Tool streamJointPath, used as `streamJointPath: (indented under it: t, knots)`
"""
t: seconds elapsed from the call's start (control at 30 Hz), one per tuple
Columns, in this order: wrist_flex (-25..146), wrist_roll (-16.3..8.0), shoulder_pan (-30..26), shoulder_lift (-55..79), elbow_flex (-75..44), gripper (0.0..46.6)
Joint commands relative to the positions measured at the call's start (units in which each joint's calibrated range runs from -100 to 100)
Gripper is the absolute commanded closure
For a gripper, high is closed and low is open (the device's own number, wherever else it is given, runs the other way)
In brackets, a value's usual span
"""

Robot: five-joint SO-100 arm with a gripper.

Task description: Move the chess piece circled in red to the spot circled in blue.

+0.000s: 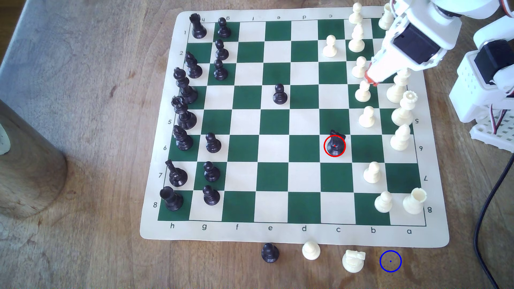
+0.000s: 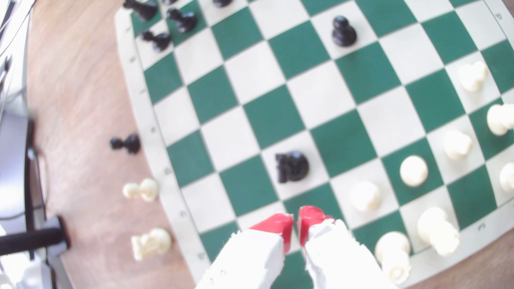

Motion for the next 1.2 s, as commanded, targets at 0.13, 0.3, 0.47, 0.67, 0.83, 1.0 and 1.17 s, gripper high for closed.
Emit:
streamJointPath:
  t: [0.13,0.3,0.47,0.67,0.83,1.0,1.17]
  knots:
    - [-1.3,-1.8,-3.2,5.5,-4.8,33.2]
    - [-3.7,-2.0,-4.0,8.0,-2.3,31.4]
    - [-6.3,-1.3,-3.2,12.3,-0.6,28.7]
    - [-8.3,-1.7,-3.0,18.8,-0.1,28.4]
    - [-9.2,-2.2,-2.9,23.0,-0.7,27.8]
    - [-11.7,-2.7,-3.9,25.9,-0.4,28.4]
    - [-15.0,-3.0,-5.1,29.2,-0.3,29.1]
